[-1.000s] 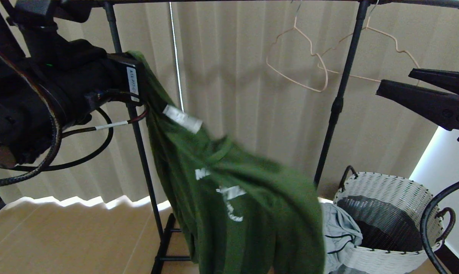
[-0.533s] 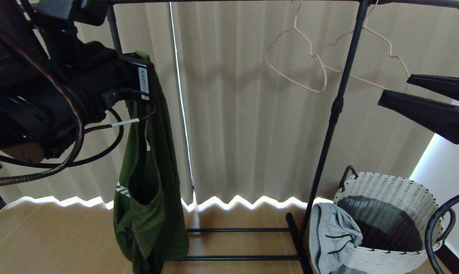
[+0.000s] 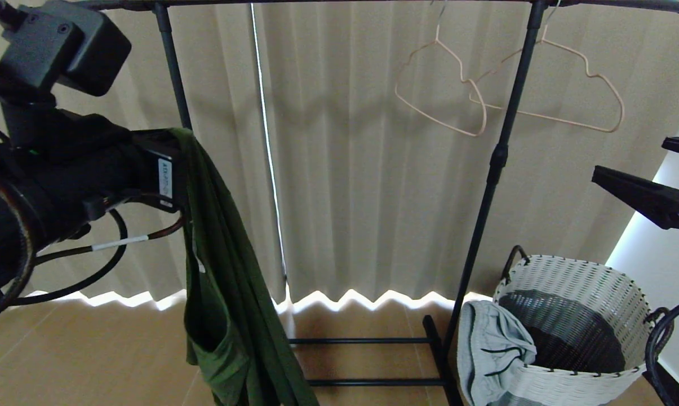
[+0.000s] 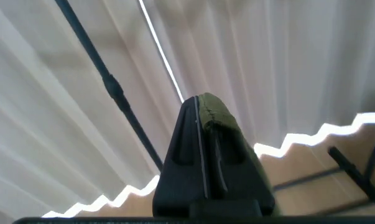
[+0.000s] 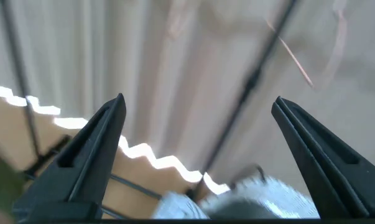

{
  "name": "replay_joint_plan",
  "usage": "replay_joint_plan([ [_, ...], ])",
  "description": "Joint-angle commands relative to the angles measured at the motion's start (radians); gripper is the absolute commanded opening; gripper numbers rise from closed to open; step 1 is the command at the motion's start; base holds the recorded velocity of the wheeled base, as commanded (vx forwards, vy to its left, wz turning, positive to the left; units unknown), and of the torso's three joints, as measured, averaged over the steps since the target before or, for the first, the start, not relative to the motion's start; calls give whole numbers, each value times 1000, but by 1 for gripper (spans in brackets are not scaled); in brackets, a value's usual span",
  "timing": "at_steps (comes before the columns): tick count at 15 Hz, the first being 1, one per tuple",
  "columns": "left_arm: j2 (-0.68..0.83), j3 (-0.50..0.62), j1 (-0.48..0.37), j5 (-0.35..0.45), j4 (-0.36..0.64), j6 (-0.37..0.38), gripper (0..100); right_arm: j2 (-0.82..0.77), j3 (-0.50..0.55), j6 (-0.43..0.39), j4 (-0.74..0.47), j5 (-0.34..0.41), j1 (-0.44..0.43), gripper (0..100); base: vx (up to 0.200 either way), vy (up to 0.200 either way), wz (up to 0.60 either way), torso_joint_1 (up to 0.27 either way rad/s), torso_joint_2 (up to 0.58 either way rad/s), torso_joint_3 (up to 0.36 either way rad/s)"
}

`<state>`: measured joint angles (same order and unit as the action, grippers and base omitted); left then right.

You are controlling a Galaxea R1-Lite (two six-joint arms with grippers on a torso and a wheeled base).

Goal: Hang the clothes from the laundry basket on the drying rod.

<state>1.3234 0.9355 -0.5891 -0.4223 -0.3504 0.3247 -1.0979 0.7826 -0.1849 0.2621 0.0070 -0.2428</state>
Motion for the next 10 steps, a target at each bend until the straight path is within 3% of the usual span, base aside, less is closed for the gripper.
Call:
replay_joint_plan([
  [1, -108, -35, 6, 33, 85, 2, 0, 9, -9, -2, -29, -4, 89, 100, 0, 0, 0, 0, 0, 0],
  [7, -130, -47, 12, 34, 119, -1, 0, 32, -77, -188, -6, -5, 201, 100, 0, 0, 0, 0, 0, 0],
  [10, -132, -50, 14, 33, 120, -1, 0, 44, -74, -196, -1, -5, 221, 100, 0, 0, 0, 0, 0, 0],
])
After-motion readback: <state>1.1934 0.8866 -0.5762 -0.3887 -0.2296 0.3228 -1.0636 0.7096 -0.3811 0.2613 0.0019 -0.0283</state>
